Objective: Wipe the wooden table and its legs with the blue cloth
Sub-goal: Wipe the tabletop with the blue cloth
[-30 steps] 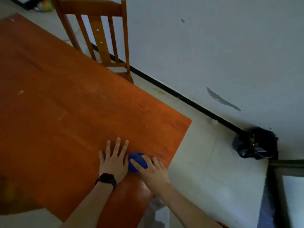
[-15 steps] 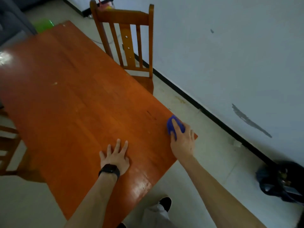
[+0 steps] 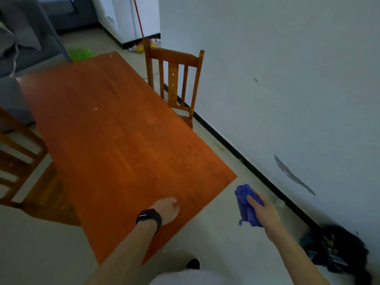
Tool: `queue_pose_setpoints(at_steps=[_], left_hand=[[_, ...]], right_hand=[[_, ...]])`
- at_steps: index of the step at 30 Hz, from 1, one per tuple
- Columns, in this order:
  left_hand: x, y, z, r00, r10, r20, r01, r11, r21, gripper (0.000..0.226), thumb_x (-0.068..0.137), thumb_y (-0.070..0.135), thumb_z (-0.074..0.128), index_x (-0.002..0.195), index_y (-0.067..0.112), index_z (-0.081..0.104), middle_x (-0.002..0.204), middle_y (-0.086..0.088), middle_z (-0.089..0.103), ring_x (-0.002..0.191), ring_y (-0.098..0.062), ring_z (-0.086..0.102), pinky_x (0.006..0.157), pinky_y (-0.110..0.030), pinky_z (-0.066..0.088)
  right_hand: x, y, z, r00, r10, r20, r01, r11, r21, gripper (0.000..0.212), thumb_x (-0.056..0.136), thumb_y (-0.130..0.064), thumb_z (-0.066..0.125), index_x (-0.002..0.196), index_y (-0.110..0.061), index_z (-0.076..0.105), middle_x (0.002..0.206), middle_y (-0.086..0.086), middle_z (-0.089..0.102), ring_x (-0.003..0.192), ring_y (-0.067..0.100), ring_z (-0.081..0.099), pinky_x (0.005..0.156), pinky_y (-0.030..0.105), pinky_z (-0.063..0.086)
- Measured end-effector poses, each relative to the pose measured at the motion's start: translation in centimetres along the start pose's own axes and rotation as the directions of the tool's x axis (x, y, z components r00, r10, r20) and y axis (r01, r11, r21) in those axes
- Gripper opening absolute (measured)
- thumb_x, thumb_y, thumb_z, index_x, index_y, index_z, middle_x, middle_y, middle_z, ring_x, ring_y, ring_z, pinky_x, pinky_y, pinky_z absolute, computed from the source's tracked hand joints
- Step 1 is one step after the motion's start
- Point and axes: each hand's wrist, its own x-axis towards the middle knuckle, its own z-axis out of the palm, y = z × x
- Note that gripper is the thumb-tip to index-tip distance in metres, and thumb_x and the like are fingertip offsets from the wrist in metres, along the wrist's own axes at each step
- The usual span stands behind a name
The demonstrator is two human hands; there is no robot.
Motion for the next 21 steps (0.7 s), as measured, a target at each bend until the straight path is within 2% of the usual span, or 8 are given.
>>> queue_pose_setpoints(at_steps=[2,5,9,13,15,17,19,21], left_hand=[[-2.2,2.7,0.2,0.986,0.162,-0.048,-0.167,0.977,-0.131,0.050,0.102,0.046,0.044,0.148,0.025,0.043,0.150,0.003,0.045,0.136,-0.018,0.044,0.112,-0.033,0.037],[-5.7,6.3,0.8,0.926,0.355,-0.131,-0.378,0.871,-0.313,0.052,0.095,0.055,0.055,0.140,0.030,0.049,0.134,0.010,0.056,0.124,-0.010,0.052,0.107,-0.031,0.041],[-8.6,8.5,2.8,0.863,0.503,-0.039,-0.450,0.732,-0.511,0.040,0.088,0.054,0.065,0.119,0.029,0.063,0.096,0.010,0.070,0.079,0.006,0.062,0.072,-0.014,0.047],[-8.7,9.5,4.4,0.831,0.545,-0.113,-0.511,0.666,-0.544,0.010,0.093,0.031,0.067,0.100,0.024,0.065,0.083,0.012,0.071,0.078,0.000,0.066,0.070,-0.017,0.050],[-8.5,10.2,4.9,0.844,0.532,-0.074,-0.471,0.667,-0.577,0.005,0.097,0.026,0.063,0.101,0.025,0.065,0.083,0.015,0.070,0.075,0.004,0.065,0.068,-0.015,0.047],[-8.0,11.0,5.2,0.857,0.516,-0.004,-0.418,0.689,-0.592,0.013,0.097,0.030,0.061,0.109,0.031,0.065,0.094,0.016,0.072,0.085,0.003,0.067,0.075,-0.021,0.048],[-7.1,12.0,5.5,0.864,0.503,0.016,-0.404,0.713,-0.573,0.016,0.096,0.038,0.063,0.110,0.032,0.066,0.096,0.013,0.073,0.088,-0.002,0.068,0.078,-0.026,0.050],[-6.1,13.2,5.8,0.876,0.480,-0.050,-0.419,0.705,-0.572,0.016,0.095,0.039,0.063,0.099,0.024,0.066,0.083,0.010,0.070,0.075,-0.003,0.067,0.072,-0.025,0.050]], right_hand=[[-3.9,-0.9,0.1,0.998,-0.055,0.040,0.050,0.991,0.122,0.015,0.095,-0.024,0.063,0.108,-0.032,0.066,0.107,0.000,0.071,0.087,0.018,0.070,0.072,0.028,0.052],[-8.7,-2.0,1.2,0.981,-0.170,0.094,0.154,0.976,0.154,0.025,0.095,-0.025,0.063,0.119,-0.032,0.064,0.104,0.000,0.074,0.081,0.021,0.073,0.064,0.028,0.055],[-12.3,-1.7,2.3,0.955,-0.294,0.026,0.293,0.955,0.035,0.040,0.091,-0.025,0.069,0.128,-0.034,0.056,0.111,-0.003,0.069,0.082,0.007,0.070,0.068,0.019,0.055],[-13.2,0.0,1.7,0.934,-0.349,0.080,0.353,0.935,-0.031,0.061,0.085,-0.021,0.076,0.135,-0.041,0.050,0.130,-0.013,0.056,0.104,0.005,0.062,0.084,0.027,0.055],[-12.8,-0.1,0.6,0.955,-0.272,0.120,0.253,0.955,0.154,0.069,0.083,-0.028,0.077,0.141,-0.041,0.041,0.131,-0.016,0.055,0.103,0.004,0.064,0.080,0.026,0.056],[-11.5,-0.4,-0.8,0.972,-0.139,0.192,0.077,0.951,0.300,0.073,0.082,-0.039,0.072,0.143,-0.041,0.033,0.123,-0.014,0.065,0.101,0.008,0.068,0.080,0.030,0.057],[-9.9,-0.5,-2.4,0.955,-0.081,0.287,0.002,0.964,0.267,0.060,0.083,-0.043,0.067,0.137,-0.029,0.045,0.109,-0.007,0.074,0.098,0.015,0.071,0.082,0.035,0.058],[-7.7,-0.2,-4.1,0.953,-0.078,0.291,0.024,0.983,0.184,0.049,0.084,-0.045,0.065,0.125,-0.019,0.060,0.104,-0.001,0.075,0.094,0.017,0.072,0.080,0.033,0.059]])
